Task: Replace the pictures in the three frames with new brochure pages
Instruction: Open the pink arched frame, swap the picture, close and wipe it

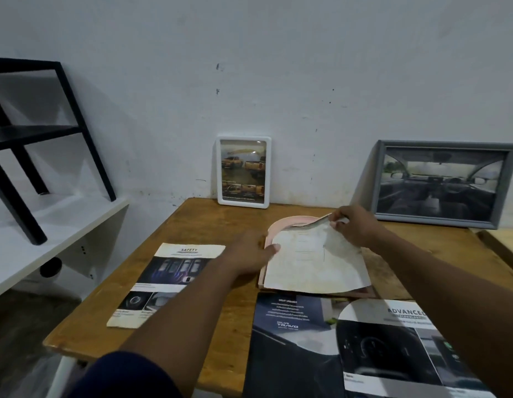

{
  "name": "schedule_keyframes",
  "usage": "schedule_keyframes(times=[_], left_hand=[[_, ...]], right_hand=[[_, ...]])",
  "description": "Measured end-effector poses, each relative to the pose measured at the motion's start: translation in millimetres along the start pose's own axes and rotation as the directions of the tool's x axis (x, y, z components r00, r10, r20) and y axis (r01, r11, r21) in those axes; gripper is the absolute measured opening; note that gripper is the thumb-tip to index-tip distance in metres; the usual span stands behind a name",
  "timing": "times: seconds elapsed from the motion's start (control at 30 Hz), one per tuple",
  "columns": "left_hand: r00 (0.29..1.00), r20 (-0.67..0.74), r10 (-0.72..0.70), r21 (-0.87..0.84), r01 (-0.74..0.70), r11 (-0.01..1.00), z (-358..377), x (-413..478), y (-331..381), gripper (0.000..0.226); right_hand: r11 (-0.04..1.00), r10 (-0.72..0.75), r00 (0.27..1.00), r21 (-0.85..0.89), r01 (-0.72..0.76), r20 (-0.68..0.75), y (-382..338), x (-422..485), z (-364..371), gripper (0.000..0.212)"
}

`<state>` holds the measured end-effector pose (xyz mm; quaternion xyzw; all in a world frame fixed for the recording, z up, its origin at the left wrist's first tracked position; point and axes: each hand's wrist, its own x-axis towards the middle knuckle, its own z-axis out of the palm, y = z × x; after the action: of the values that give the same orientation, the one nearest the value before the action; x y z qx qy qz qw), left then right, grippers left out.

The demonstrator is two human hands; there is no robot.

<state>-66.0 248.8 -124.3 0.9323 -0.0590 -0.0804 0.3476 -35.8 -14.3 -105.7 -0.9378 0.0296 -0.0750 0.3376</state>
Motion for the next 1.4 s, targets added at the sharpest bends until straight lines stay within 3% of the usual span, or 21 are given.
schedule_keyframes(times=[0.1, 0.17, 0.23, 0.47, 0.57, 0.67, 0.77, 0.87, 1.0, 1.07, 1.23, 1.4], left_hand=[[0.998, -0.025, 0.055, 0.151, -0.050, 0.987, 16.6, 9.3, 7.0, 0.060], [0.992, -0.079, 0.098, 0.292, -0.072, 0.954, 22.3, 12.3, 6.8, 0.058], [0.986, -0.116, 0.119, 0.329, -0.075, 0.941, 25.3, 14.3, 3.1, 0.057], [0.976, -0.156, 0.153, 0.327, -0.095, 0.940, 31.8, 15.8, -4.4, 0.058], [0.991, -0.064, 0.121, 0.263, -0.100, 0.960, 36.2, 17.5, -2.2, 0.063], [0.994, 0.027, 0.103, 0.320, -0.106, 0.941, 43.3, 19.7, -3.1, 0.070], [0.994, 0.027, 0.105, 0.311, -0.108, 0.944, 47.6, 23.7, -3.1, 0.071], [0.993, -0.001, 0.115, 0.309, -0.109, 0.945, 49.3, 28.8, 2.1, 0.070], [0.992, -0.019, 0.122, 0.354, -0.107, 0.929, 56.4, 33.2, 14.1, 0.073], [0.992, -0.005, 0.125, 0.395, -0.113, 0.912, 62.6, 32.9, 17.4, 0.075], [0.991, -0.024, 0.130, 0.443, -0.106, 0.890, 69.8, 33.7, 18.6, 0.077], [0.989, -0.050, 0.141, 0.468, -0.102, 0.878, 72.2, 32.9, 17.6, 0.076]], right_hand=[[0.999, 0.018, 0.999, -0.040, -0.016, 0.039, 8.2, 4.7, 10.2, 0.030], [0.985, 0.006, 0.996, -0.174, 0.010, 0.088, 14.1, 6.0, 16.2, 0.055], [0.953, -0.002, 0.993, -0.300, 0.037, 0.117, 18.5, 2.8, 19.7, 0.070], [0.920, -0.068, 0.982, -0.369, 0.130, 0.175, 20.3, -28.5, 43.4, 0.058], [0.911, -0.069, 0.987, -0.394, 0.121, 0.145, 18.8, -28.5, 48.7, 0.058], [0.923, -0.049, 0.986, -0.369, 0.105, 0.159, 18.4, -27.3, 48.4, 0.058], [0.944, -0.001, 0.994, -0.327, 0.038, 0.112, 21.7, -28.5, 38.3, 0.059], [0.933, 0.138, 0.989, -0.329, -0.145, -0.044, 30.8, -31.7, 14.5, 0.060], [0.800, 0.443, 0.884, -0.379, -0.466, -0.150, 56.0, -42.3, -23.6, 0.081], [0.748, 0.535, 0.832, -0.374, -0.548, -0.149, 66.2, -47.8, -31.5, 0.084], [0.746, 0.481, 0.853, -0.418, -0.519, -0.201, 68.5, -50.5, -31.2, 0.076], [0.794, 0.486, 0.854, -0.315, -0.520, -0.185, 62.6, -45.2, -28.3, 0.074]])
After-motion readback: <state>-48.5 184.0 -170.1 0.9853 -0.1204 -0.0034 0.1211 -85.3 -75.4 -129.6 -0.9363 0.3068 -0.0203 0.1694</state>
